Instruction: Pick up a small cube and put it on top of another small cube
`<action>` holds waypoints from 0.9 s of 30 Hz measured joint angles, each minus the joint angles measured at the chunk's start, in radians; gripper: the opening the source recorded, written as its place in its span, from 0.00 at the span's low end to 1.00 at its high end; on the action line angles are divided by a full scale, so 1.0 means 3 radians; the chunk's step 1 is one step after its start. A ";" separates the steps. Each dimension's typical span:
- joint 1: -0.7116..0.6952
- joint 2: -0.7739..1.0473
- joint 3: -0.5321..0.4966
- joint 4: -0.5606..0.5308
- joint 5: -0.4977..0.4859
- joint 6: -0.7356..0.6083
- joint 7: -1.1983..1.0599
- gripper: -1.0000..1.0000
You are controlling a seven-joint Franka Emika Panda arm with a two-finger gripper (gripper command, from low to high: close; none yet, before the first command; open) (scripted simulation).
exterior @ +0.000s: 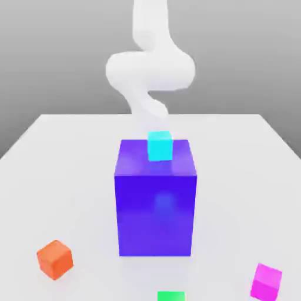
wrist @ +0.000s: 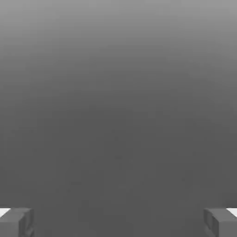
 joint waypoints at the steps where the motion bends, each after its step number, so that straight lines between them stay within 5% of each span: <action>1: 0.0053 0.0131 -0.0001 -0.0001 0.0004 0.0042 -0.0073 0.50; 17: 0.0649 0.2075 0.0198 -0.0020 0.0059 0.0651 -0.1158 0.50; 27: 0.0942 0.3289 0.0350 -0.0030 -0.0203 0.1028 -0.1623 0.50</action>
